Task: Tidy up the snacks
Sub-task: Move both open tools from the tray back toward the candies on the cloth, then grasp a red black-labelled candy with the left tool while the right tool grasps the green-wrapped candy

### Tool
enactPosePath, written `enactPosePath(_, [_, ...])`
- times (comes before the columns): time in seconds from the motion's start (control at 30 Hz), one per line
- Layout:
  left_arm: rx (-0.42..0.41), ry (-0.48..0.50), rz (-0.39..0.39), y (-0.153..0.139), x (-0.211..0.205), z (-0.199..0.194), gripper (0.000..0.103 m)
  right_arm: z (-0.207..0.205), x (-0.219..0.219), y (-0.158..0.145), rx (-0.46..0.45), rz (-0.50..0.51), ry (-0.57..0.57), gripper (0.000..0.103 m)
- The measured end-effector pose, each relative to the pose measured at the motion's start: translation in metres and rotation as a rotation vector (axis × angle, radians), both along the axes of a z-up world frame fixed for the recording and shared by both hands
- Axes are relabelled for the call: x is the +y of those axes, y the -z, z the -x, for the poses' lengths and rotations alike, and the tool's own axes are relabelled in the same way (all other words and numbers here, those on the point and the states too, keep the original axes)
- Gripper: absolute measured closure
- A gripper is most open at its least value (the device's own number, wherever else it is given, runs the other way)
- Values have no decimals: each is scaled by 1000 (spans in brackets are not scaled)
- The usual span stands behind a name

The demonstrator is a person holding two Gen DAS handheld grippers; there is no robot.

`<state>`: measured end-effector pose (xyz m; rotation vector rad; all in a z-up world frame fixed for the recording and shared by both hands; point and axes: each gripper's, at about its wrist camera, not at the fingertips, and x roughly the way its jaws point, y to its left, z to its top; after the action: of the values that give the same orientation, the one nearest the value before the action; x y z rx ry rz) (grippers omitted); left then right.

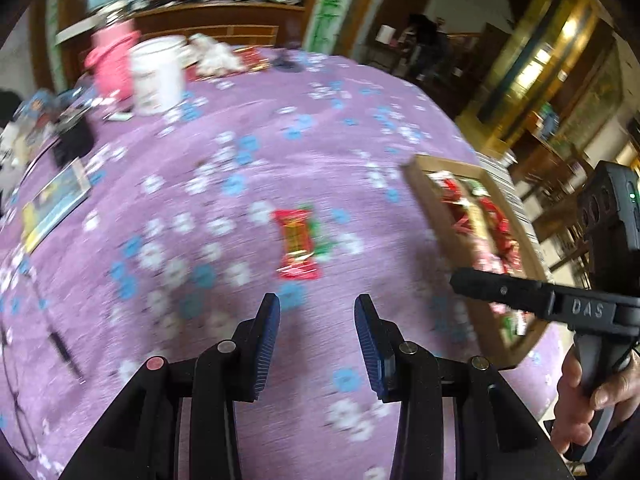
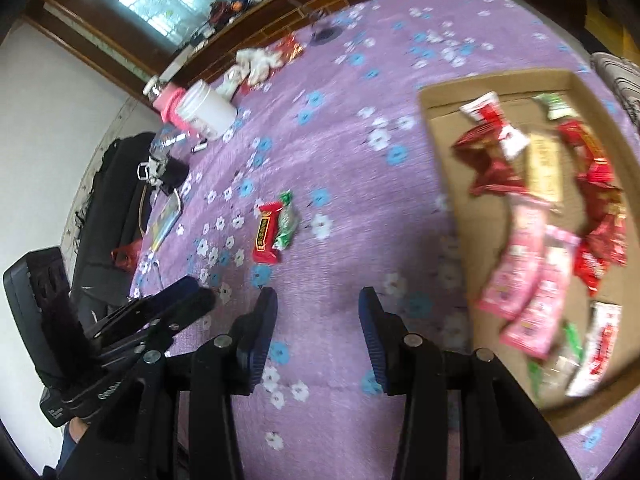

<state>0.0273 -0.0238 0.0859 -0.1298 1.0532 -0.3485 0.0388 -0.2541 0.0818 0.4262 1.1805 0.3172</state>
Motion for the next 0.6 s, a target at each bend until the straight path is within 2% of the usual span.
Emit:
enactPosePath(0.23, [38, -70, -9, 17, 50, 7, 62, -38, 42, 23, 18, 18, -26, 62])
enactPosePath(0.43, [44, -83, -13, 19, 70, 12, 62, -77, 64, 42, 21, 58, -44, 65])
enactPosePath(0.5, [43, -82, -16, 19, 72, 12, 62, -85, 73, 48, 28, 102, -66, 65])
enactPosePath(0.53, [43, -81, -17, 19, 73, 11, 62, -89, 78, 52, 34, 119, -83, 67])
enactPosePath(0.6, [47, -76, -16, 21, 73, 8, 62, -92, 85, 58, 46, 135, -102, 78])
